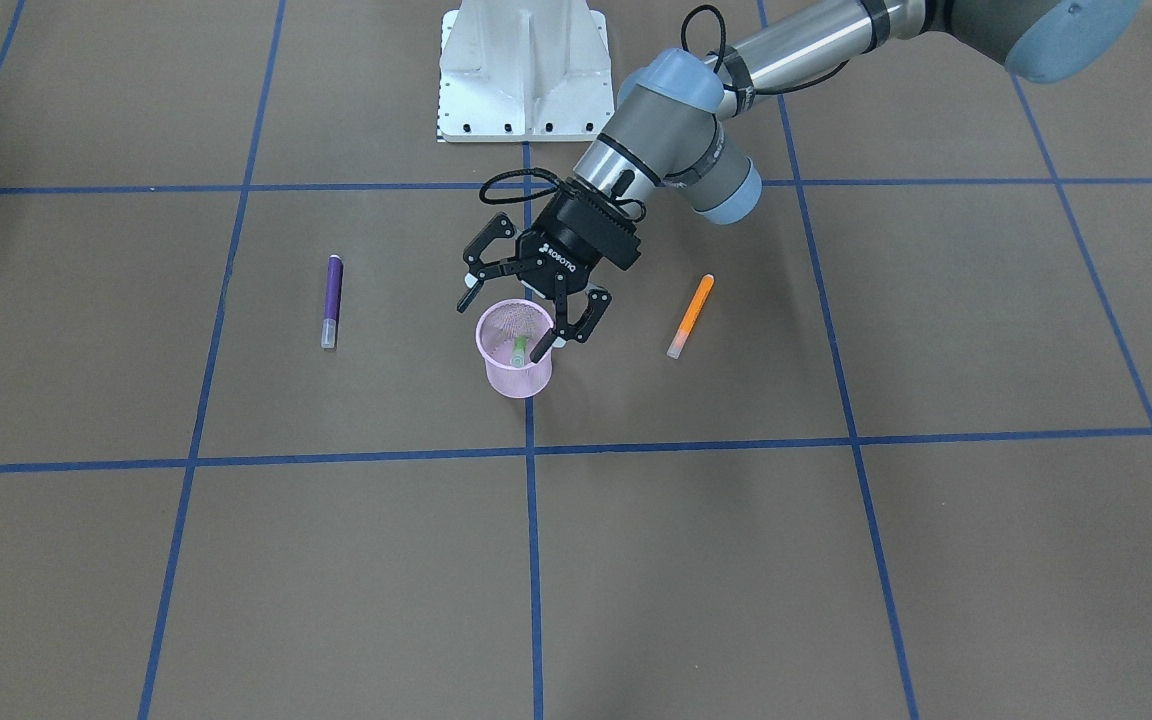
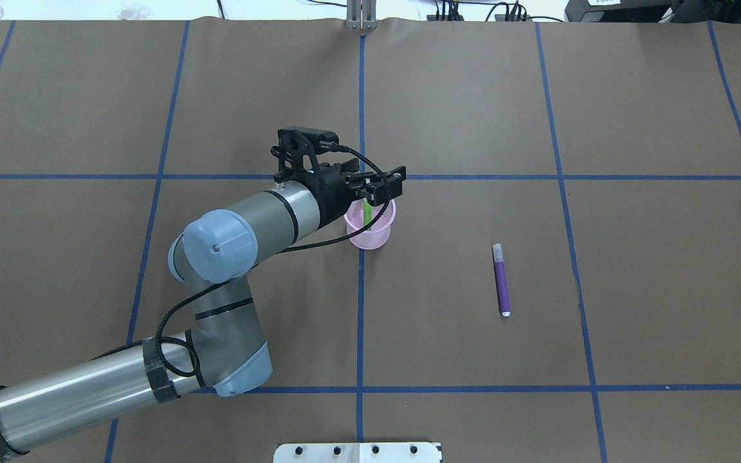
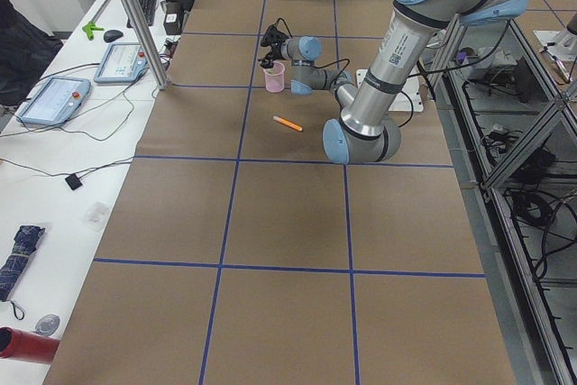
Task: Collect pens into pen holder
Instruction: 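Open the left gripper and raise it off the cup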
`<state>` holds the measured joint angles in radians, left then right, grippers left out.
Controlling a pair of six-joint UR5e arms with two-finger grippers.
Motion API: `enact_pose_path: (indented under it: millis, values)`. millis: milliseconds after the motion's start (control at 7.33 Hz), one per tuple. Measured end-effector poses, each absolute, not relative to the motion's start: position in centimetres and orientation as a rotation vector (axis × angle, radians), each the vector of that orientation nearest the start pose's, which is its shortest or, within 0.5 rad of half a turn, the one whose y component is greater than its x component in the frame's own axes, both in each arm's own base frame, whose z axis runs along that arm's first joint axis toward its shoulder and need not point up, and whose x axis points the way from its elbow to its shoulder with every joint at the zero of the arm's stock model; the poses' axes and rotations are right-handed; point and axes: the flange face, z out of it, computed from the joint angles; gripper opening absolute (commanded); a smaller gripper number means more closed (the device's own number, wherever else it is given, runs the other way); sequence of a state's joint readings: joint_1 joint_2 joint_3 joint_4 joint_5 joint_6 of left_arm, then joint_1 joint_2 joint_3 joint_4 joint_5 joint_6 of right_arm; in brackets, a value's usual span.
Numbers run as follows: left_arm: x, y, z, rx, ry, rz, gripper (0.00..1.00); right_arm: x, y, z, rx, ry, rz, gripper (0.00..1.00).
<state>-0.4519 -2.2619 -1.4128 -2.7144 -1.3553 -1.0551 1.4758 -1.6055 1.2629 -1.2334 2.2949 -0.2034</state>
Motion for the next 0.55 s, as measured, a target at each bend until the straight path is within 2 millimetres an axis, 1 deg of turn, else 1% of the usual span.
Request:
enact_pose_path:
  millis: [136,273,409,545]
  values:
    - [54.9,-45.0,17.8,0.903,1.399,-0.11,0.99,2.3,-45.5,80.3,0.047,-0.72,-0.293,0.99]
    - [53.4,-46.2,17.1,0.871,1.39,-0.076,0.99,2.1,-45.2,80.9,0.059,-0.717,-0.302,0.99]
    - [51.4,-47.5,16.3,0.822,1.368,-0.038,0.99,1.8,-45.1,81.3,0.062,-0.713,-0.31,0.99]
    - [49.8,-48.4,15.6,0.773,1.342,-0.011,0.99,1.5,-45.0,81.5,0.06,-0.709,-0.316,0.99]
